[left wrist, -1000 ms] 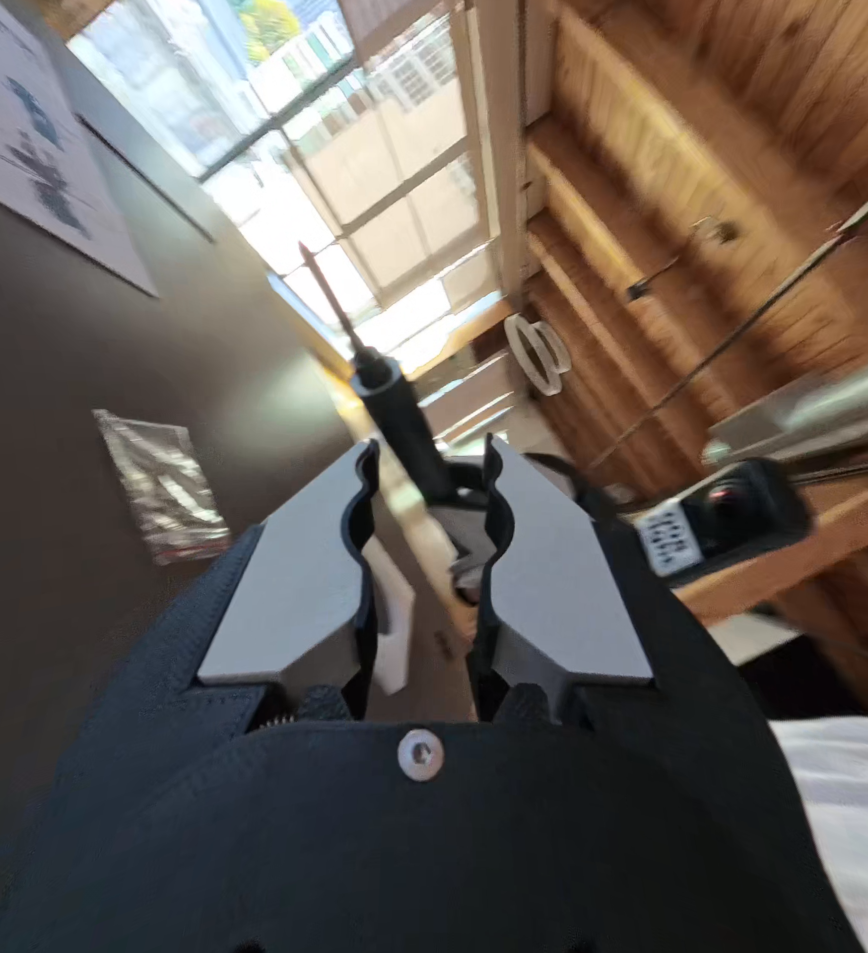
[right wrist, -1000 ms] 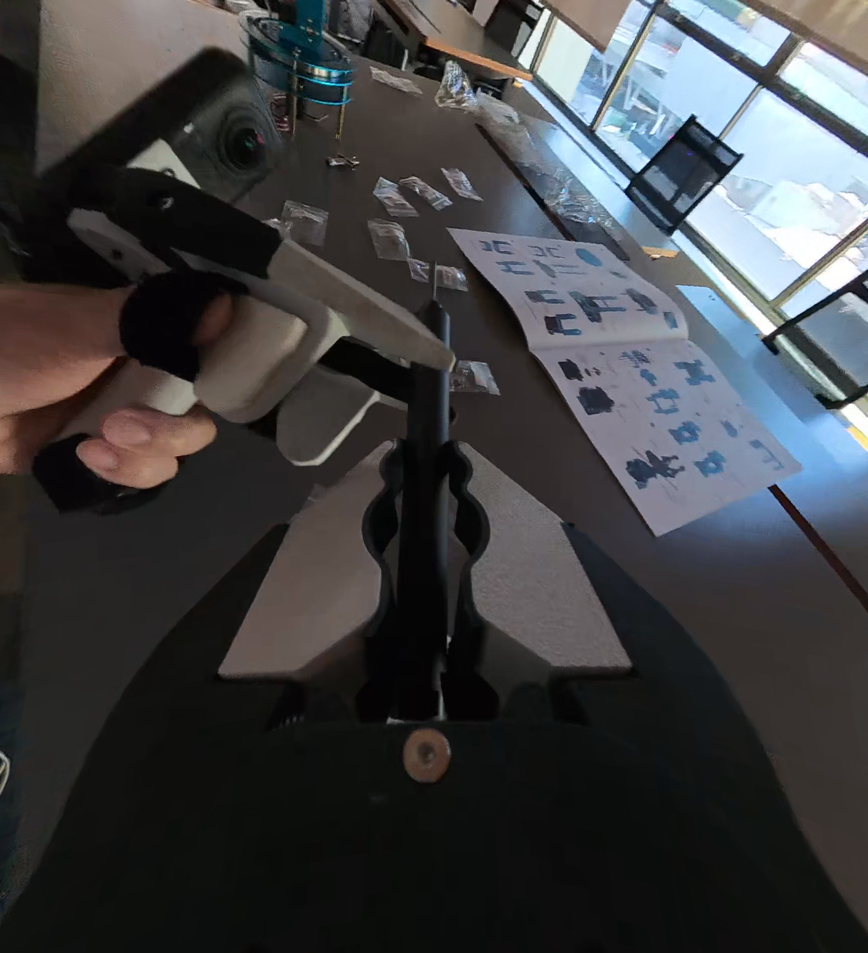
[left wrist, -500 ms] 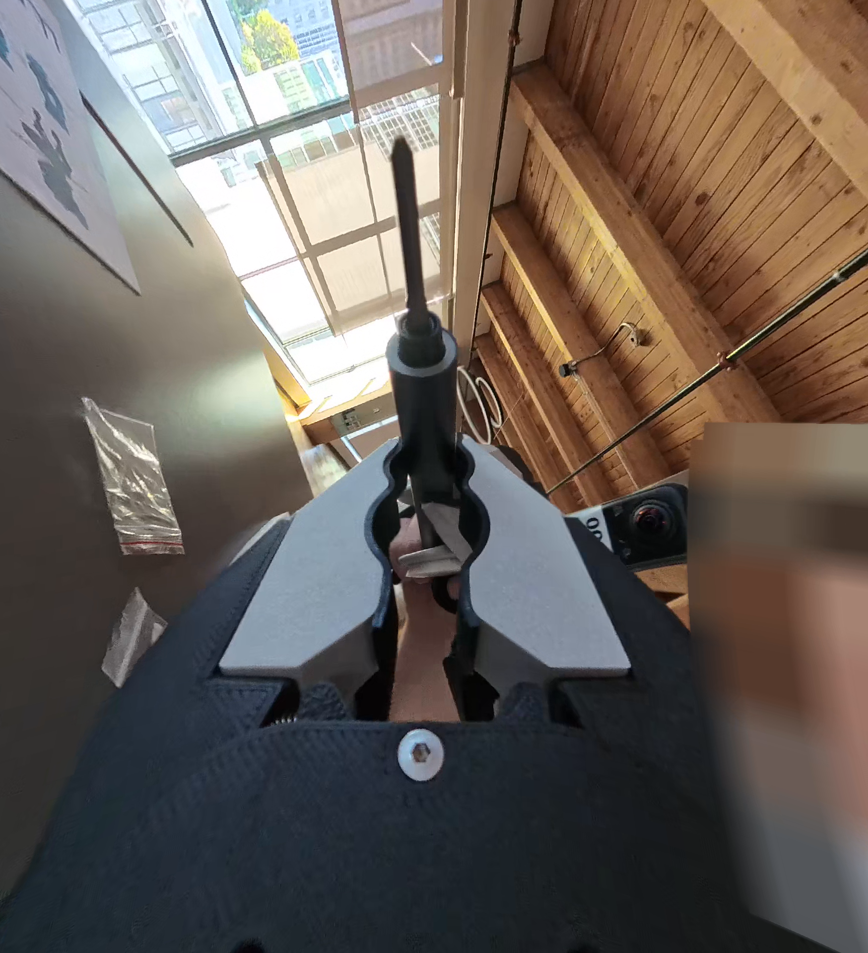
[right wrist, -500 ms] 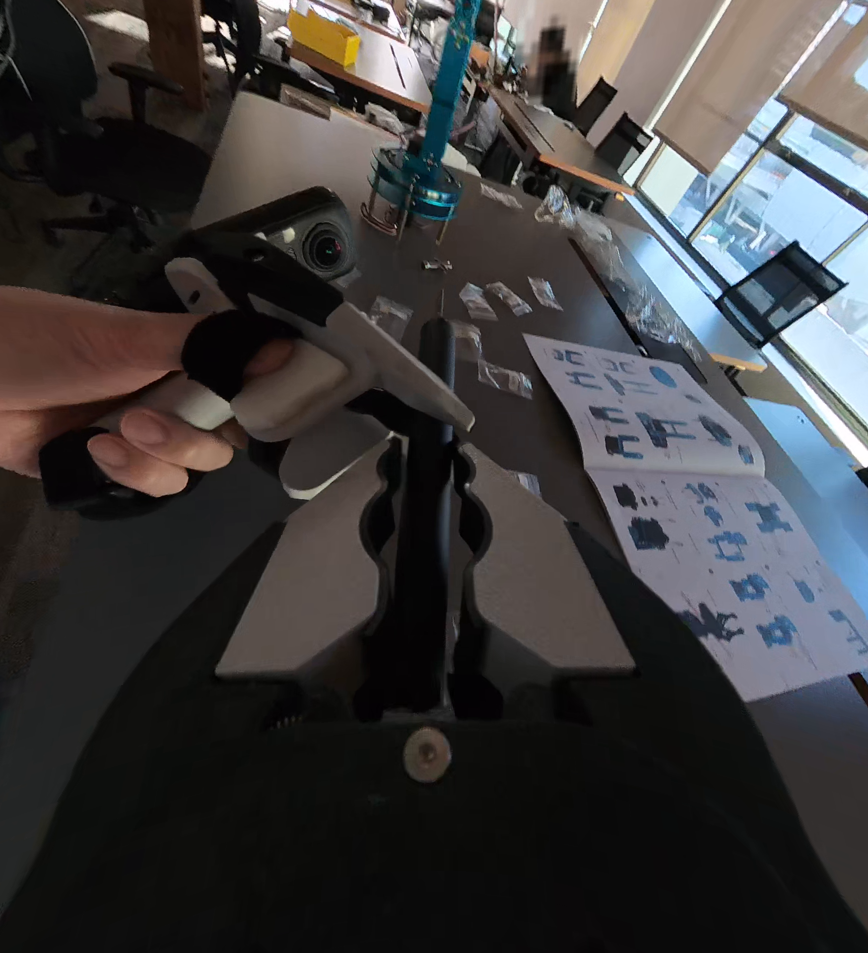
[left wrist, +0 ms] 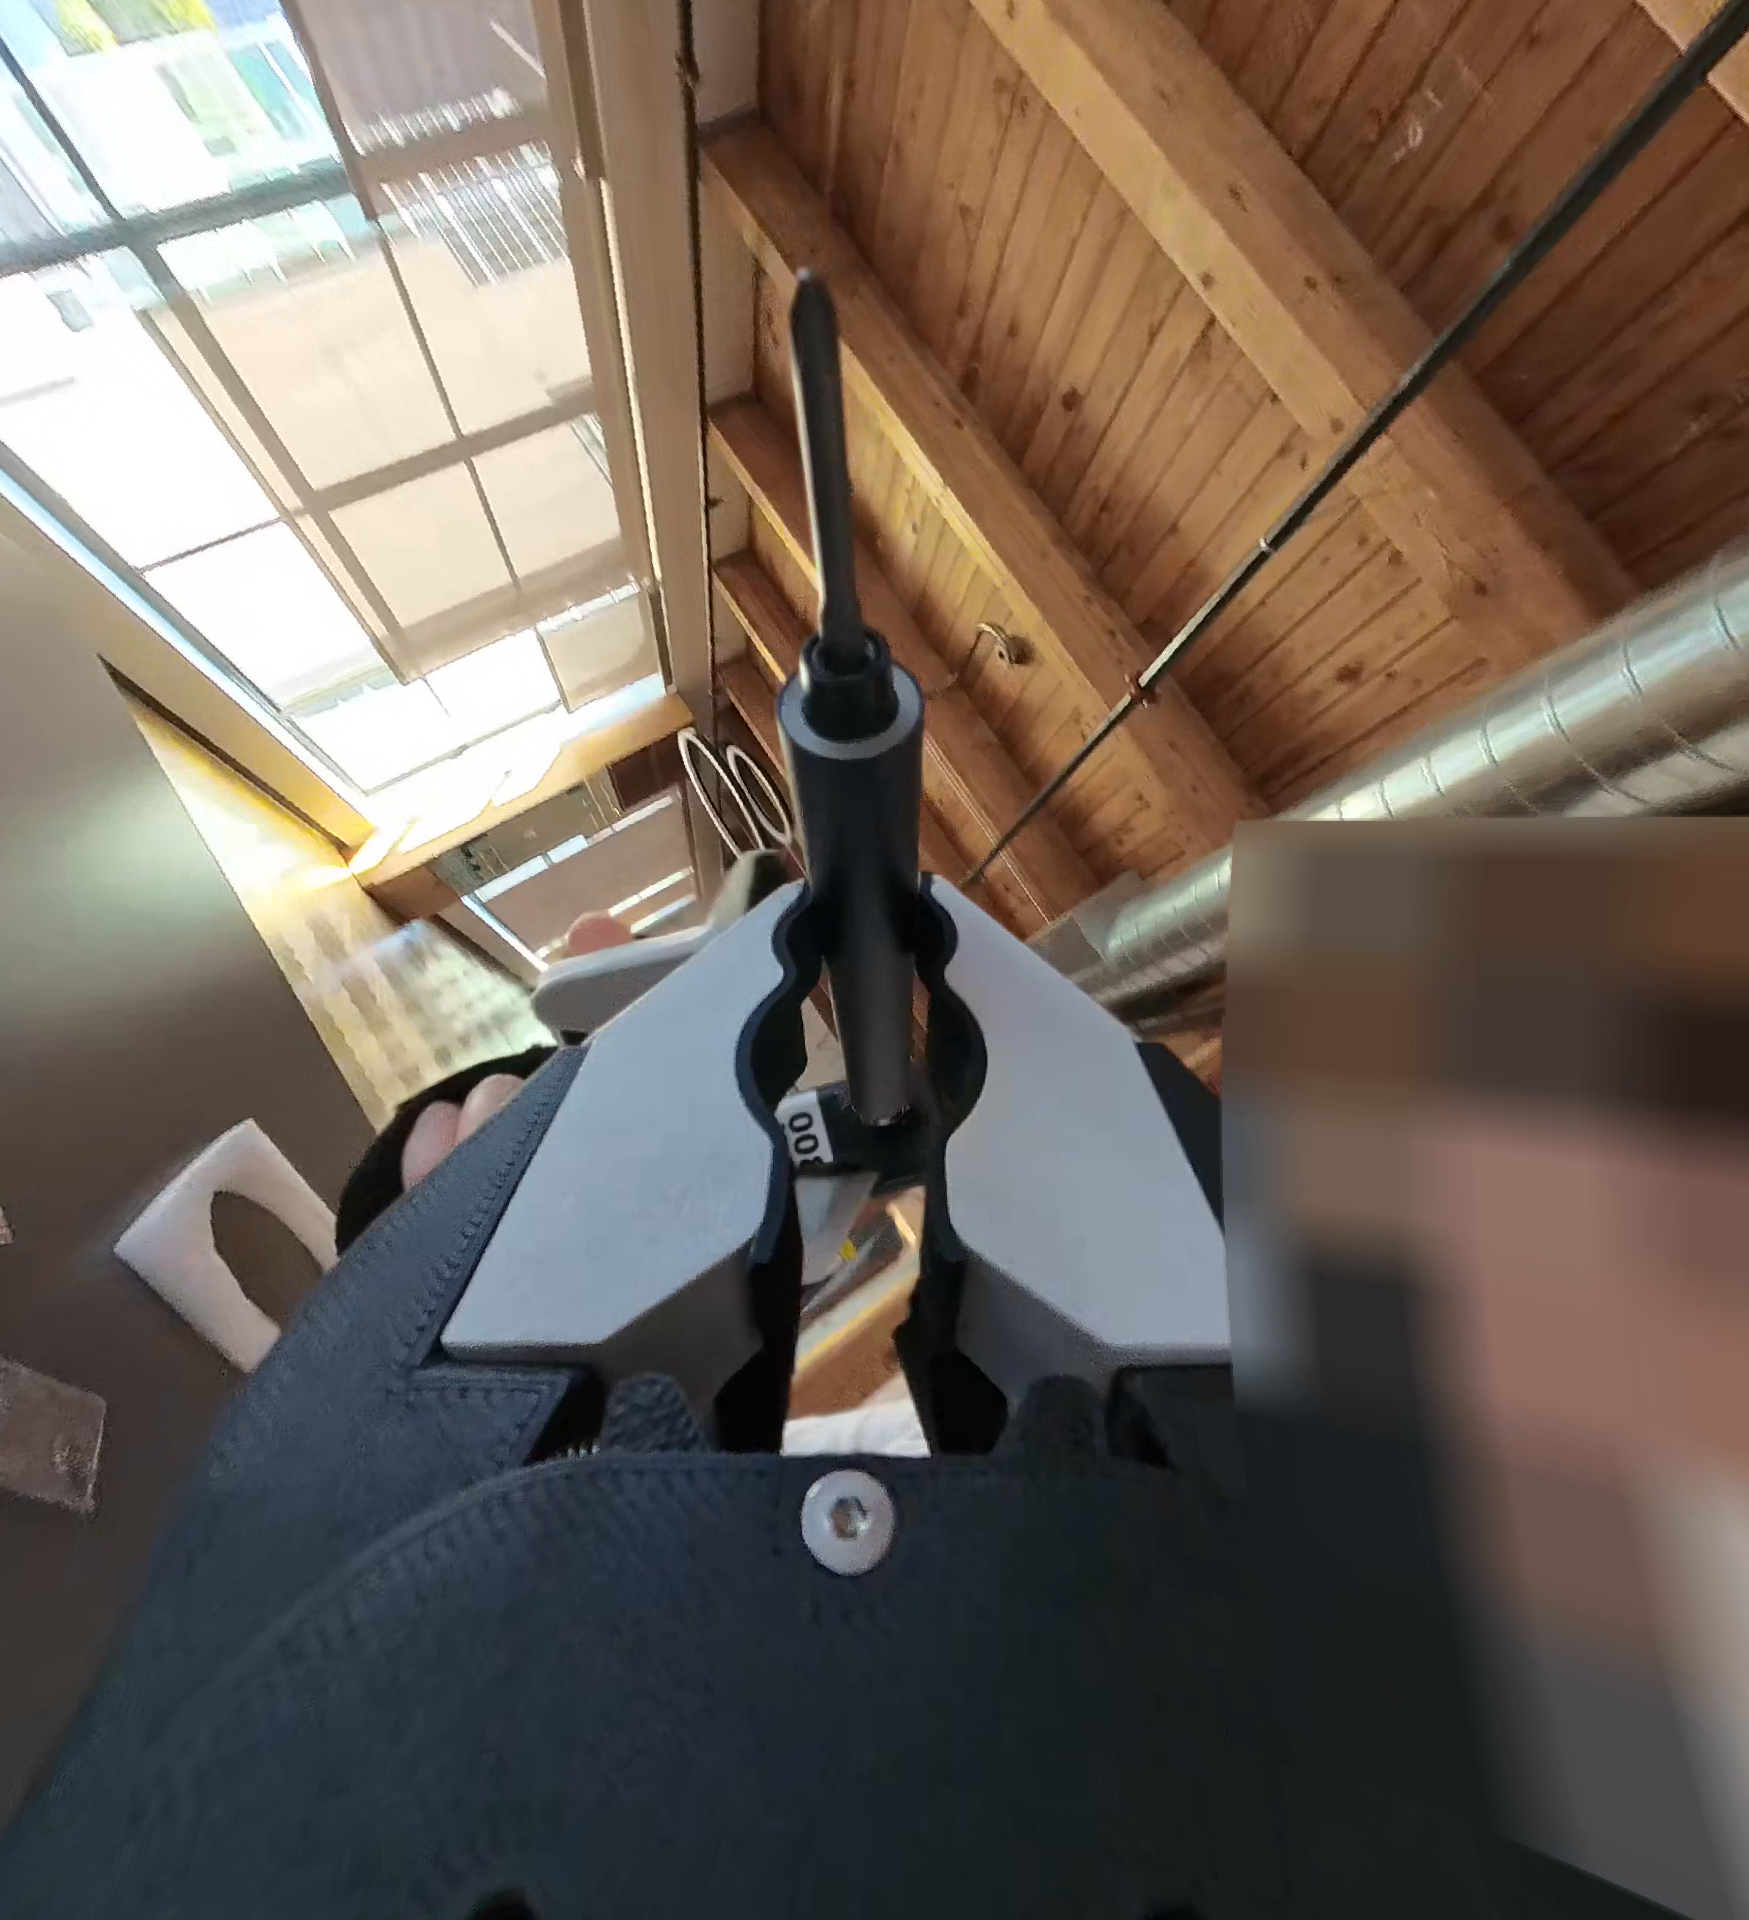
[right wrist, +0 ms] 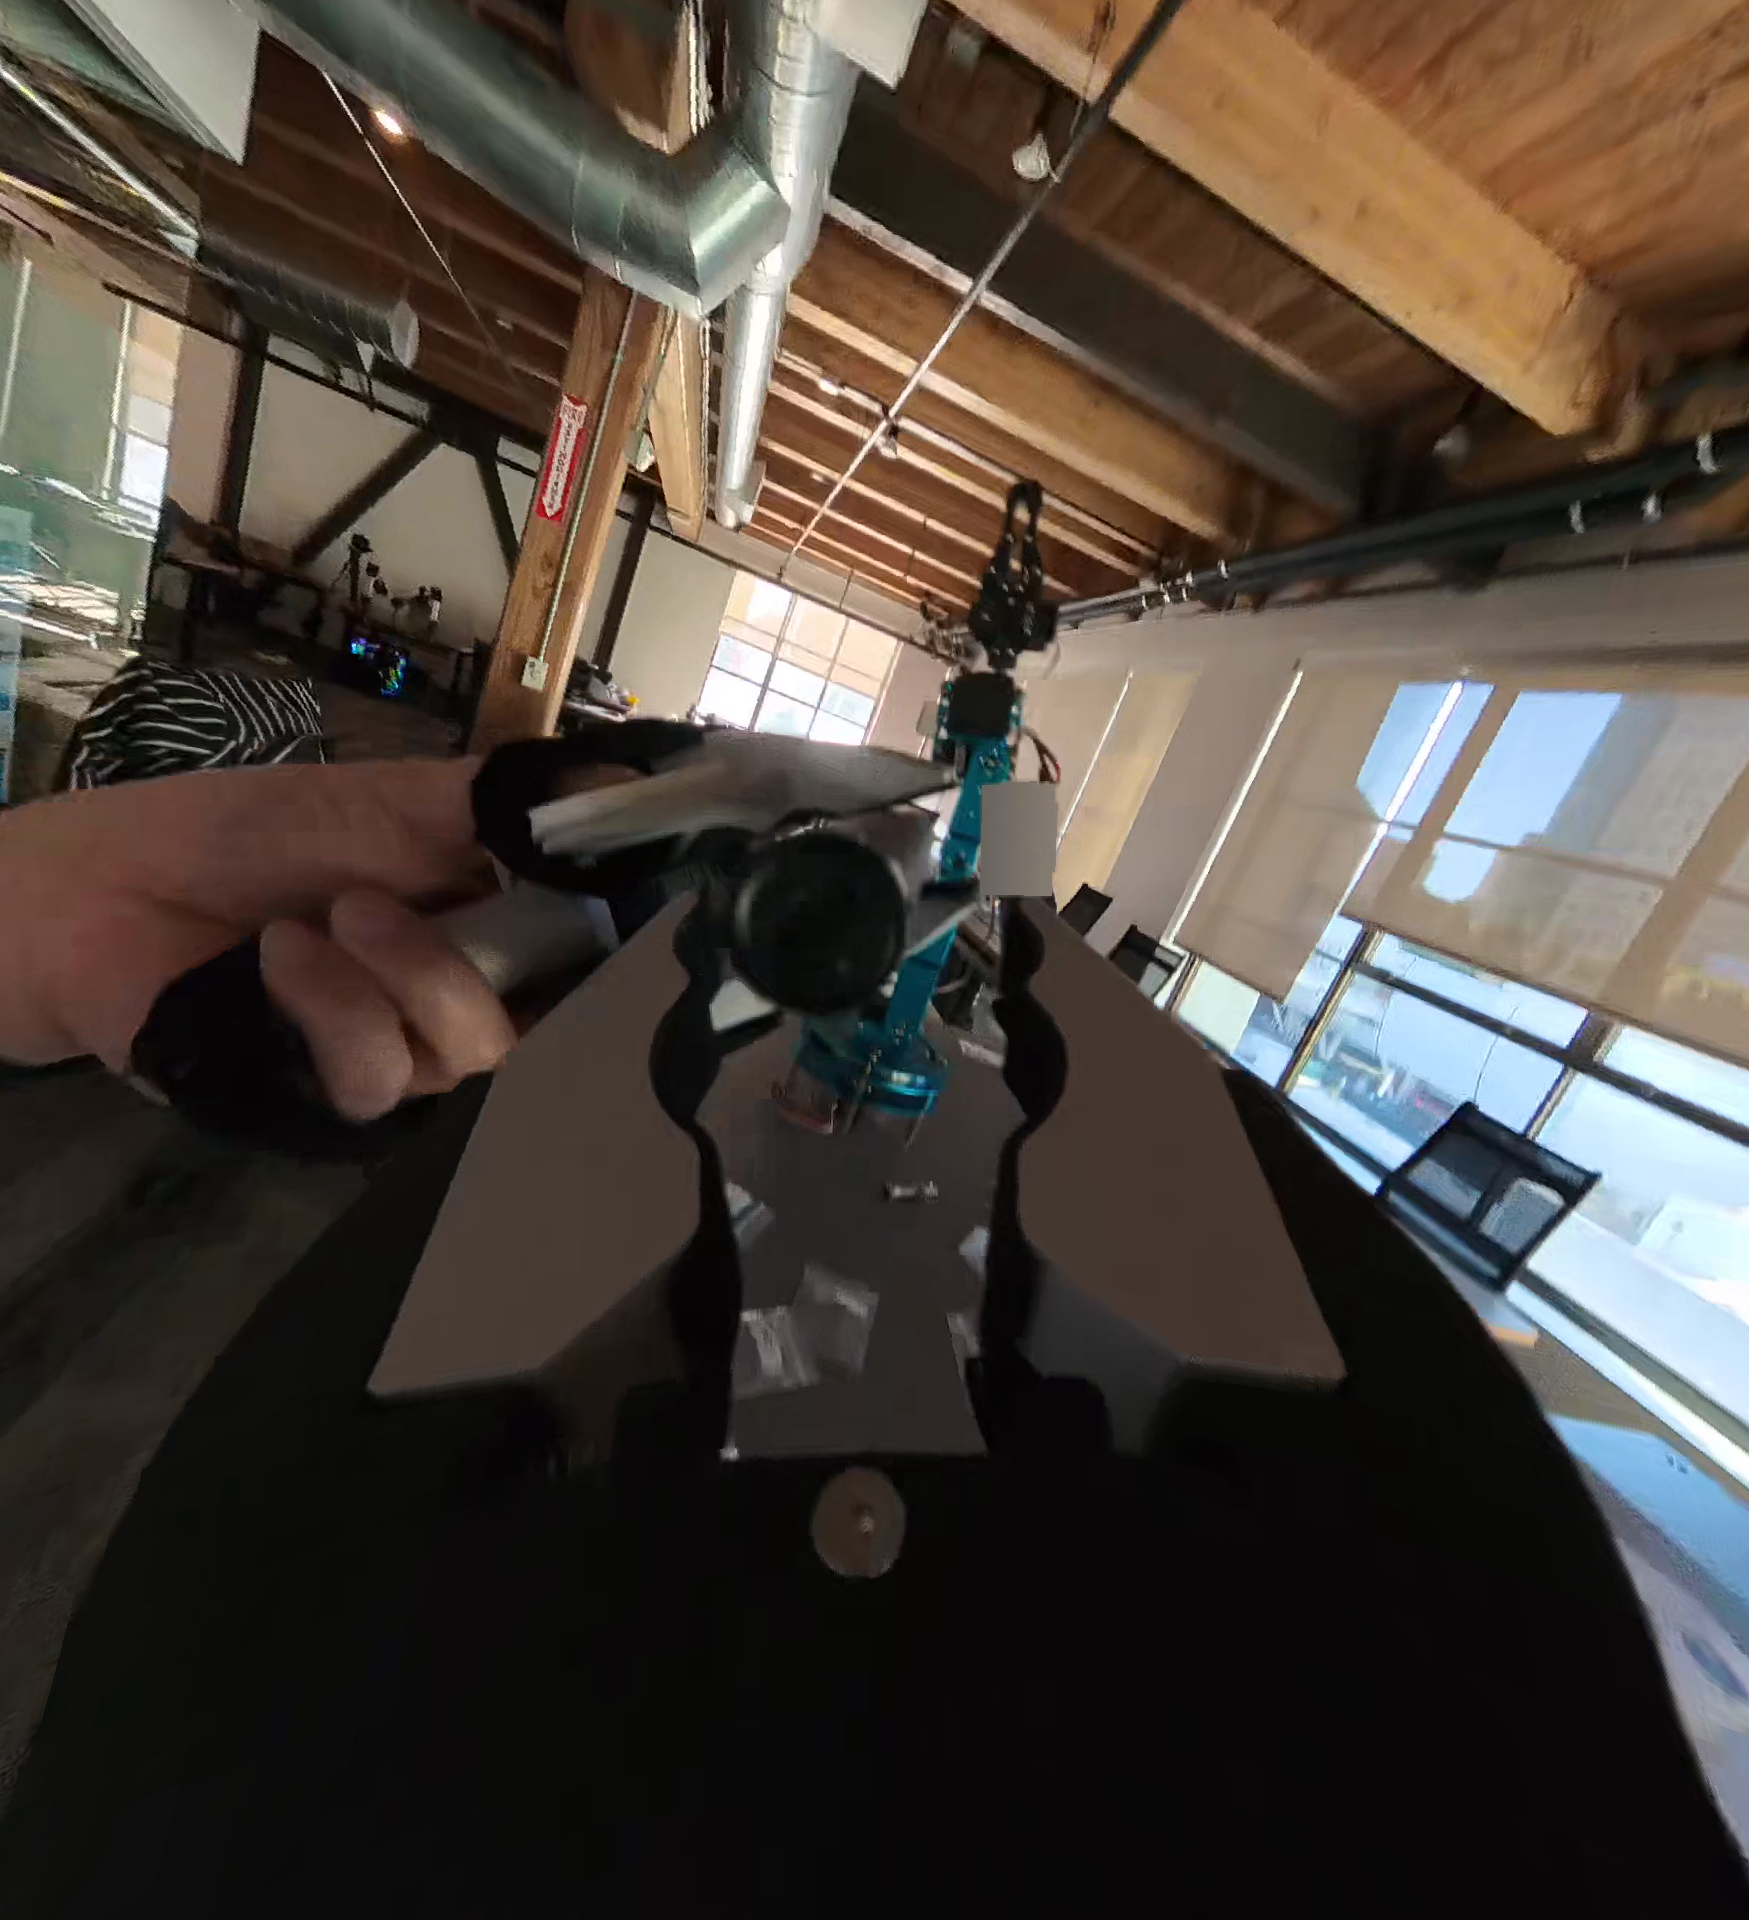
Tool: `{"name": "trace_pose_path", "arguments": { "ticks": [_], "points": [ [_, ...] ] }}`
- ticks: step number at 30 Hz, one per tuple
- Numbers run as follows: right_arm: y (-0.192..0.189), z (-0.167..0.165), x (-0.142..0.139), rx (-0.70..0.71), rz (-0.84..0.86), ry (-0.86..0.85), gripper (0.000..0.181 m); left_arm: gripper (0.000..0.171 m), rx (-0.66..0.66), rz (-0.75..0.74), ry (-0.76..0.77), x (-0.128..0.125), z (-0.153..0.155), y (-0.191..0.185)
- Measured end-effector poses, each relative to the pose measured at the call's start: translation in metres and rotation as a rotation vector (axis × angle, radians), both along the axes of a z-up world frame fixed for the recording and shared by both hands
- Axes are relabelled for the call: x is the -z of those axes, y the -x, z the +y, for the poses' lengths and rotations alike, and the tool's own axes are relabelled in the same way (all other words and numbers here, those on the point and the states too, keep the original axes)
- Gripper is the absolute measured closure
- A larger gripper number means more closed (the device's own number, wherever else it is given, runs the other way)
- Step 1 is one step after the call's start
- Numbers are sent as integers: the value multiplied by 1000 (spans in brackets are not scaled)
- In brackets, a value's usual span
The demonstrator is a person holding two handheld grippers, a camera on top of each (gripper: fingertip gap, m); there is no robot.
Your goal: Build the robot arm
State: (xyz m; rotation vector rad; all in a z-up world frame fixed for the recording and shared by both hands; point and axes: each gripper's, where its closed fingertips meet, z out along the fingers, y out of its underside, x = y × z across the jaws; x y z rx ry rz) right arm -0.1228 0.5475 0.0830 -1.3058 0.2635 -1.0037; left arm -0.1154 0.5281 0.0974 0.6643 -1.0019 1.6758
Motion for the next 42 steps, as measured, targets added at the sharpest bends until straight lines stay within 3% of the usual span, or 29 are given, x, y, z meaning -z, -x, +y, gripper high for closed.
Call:
{"name": "trace_pose_path", "arguments": {
  "ticks": [2,4,8,12,17,23,33,42],
  "points": [
    [-15,32,-7,23,-27,17,135,155,44,-43,-19,-1,22,-3],
    [-32,57,-14,96,-86,19,154,155,83,-95,-54,1,47,-10],
    [-57,114,-15,184,-125,84,163,155,141,-141,-93,1,104,-34],
    [-83,154,-13,206,-57,54,166,154,87,-197,-131,3,146,-62],
    [-103,171,-19,151,11,-28,165,144,-77,-247,-139,0,188,-116],
    [-117,166,-22,73,22,-35,166,155,24,-180,-32,-8,187,-132],
    [-146,144,-24,-94,53,30,158,156,-47,-197,-27,-16,163,-157],
    [-179,148,-41,-118,24,-156,147,156,-55,-81,40,-19,171,-186]
  ]
}}
